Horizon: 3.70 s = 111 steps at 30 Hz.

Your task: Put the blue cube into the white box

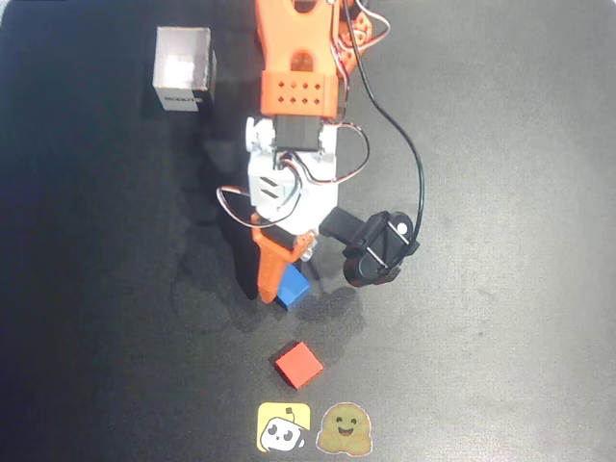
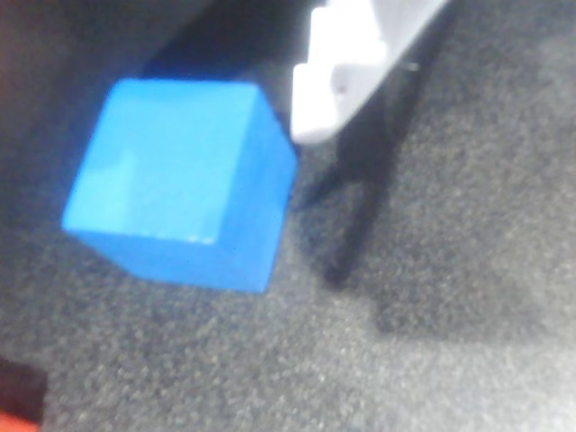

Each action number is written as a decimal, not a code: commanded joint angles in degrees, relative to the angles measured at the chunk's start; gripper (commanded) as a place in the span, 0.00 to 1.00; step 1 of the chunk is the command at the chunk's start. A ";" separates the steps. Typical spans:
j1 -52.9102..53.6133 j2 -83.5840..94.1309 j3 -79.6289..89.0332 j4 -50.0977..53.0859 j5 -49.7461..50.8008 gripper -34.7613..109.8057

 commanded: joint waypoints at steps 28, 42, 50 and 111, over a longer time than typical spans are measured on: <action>1.05 -10.11 -0.44 -6.42 1.58 0.37; 2.37 -6.59 0.09 -4.57 2.20 0.24; 3.16 4.83 -1.85 5.71 4.22 0.24; 63.02 68.91 21.09 43.59 38.06 0.24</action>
